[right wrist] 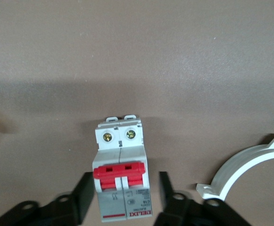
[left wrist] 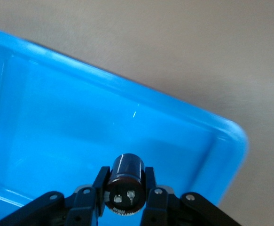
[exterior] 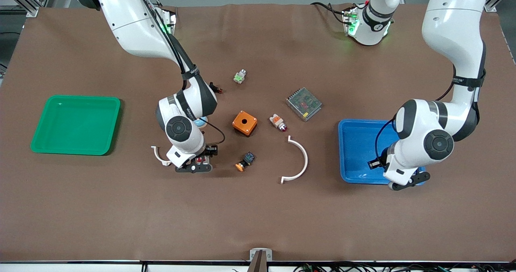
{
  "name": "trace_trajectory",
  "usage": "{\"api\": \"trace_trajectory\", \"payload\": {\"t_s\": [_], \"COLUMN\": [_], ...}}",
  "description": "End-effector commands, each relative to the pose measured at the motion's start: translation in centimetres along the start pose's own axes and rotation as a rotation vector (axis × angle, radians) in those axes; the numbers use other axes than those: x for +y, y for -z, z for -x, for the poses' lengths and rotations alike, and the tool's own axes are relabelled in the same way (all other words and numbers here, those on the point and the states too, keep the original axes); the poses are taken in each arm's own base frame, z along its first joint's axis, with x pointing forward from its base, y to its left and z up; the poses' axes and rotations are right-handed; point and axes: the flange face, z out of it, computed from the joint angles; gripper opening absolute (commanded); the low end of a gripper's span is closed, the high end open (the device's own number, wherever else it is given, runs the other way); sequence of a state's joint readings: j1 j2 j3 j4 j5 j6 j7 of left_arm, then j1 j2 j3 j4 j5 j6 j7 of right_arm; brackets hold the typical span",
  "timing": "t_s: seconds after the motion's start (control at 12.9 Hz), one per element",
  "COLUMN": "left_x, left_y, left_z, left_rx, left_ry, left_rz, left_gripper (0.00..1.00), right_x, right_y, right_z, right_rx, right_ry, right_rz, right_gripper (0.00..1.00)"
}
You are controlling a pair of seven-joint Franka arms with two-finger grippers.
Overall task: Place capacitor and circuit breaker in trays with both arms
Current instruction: 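Carry the capacitor to the blue tray with the left gripper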
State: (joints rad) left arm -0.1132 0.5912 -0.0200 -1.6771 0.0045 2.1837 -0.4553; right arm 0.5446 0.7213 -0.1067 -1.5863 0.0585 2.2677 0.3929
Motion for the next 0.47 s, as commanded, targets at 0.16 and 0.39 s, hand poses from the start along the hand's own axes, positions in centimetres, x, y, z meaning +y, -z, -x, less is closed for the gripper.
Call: {"api": "trace_trajectory", "payload": {"t_s": [0.16,0.39], "left_x": [-4.7,-5.0], "left_y": [-4.8,-3.5], "left_z": [1.7,1.3], "left_rx": [-0.014,-0.002], "left_ry": [-0.062,-0.077], "left_rz": [0.003,0.008], "left_gripper": [0.13,1.00], "right_x": [-0.3,6.2], "right_y": [4.0,10.5], "right_z": [-2.0,-3.4], "right_rx": [0.054,0.047], "right_ry": [-0.029,-0.106], "right_rz": [-0.044,-0.047], "right_gripper": [0.10,0.09]}}
